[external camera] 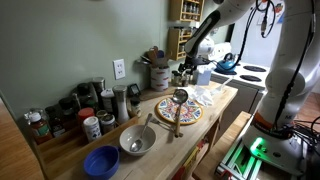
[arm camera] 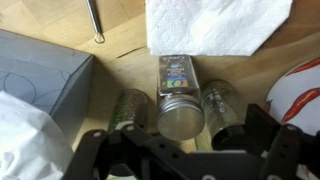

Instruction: Remove a spice bottle from the far left of the bottom top wall spice rack and put it on the counter top

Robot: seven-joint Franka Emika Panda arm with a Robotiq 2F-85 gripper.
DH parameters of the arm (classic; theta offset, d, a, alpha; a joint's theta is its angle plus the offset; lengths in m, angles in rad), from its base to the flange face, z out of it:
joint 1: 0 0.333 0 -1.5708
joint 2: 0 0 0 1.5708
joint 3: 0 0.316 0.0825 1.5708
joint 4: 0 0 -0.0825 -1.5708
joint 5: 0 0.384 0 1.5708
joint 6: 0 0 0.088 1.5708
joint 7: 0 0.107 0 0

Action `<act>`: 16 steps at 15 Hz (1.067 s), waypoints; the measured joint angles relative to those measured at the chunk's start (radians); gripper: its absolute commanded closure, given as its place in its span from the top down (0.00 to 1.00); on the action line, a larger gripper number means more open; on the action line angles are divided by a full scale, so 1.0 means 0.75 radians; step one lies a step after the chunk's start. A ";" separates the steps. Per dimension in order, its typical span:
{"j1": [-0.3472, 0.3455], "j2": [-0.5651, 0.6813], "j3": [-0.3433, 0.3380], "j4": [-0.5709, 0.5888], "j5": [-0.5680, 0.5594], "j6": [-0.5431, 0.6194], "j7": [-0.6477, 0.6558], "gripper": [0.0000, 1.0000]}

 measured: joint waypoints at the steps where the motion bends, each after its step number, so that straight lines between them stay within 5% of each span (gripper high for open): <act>1: -0.002 -0.016 0.008 -0.001 0.017 -0.047 -0.037 1.00; 8: 0.007 -0.261 0.035 -0.008 0.086 -0.556 -0.288 1.00; 12: 0.062 -0.407 0.075 0.000 0.078 -0.712 -0.238 1.00; 16: 0.084 -0.536 0.136 0.053 -0.133 -0.883 -0.031 1.00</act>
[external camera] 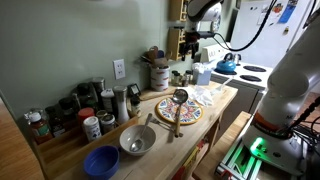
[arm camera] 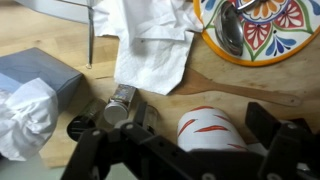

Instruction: Remove a spice bottle from the far left of the bottom top wall spice rack and put it on the counter top

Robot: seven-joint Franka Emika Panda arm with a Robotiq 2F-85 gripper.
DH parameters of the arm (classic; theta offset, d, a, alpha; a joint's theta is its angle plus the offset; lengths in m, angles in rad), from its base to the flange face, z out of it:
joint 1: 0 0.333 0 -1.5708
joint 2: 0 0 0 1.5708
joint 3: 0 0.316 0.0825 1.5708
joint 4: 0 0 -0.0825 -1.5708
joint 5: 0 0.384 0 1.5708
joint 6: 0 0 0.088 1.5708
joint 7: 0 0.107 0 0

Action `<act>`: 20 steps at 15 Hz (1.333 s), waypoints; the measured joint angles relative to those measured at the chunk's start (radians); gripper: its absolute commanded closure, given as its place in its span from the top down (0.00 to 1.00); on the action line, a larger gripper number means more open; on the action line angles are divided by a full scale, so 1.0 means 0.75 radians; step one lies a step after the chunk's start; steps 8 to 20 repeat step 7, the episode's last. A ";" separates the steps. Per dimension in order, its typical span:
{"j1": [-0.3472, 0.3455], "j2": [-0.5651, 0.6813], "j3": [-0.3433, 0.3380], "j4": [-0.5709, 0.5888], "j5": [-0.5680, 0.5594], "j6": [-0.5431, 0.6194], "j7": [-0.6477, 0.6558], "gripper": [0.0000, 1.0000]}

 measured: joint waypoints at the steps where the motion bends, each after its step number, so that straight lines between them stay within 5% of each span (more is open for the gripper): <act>1: 0.003 -0.028 0.016 0.029 -0.043 -0.093 0.011 1.00; 5: 0.031 -0.117 0.029 0.139 -0.048 -0.427 -0.063 1.00; 20: 0.031 -0.116 0.028 0.141 -0.048 -0.424 -0.063 1.00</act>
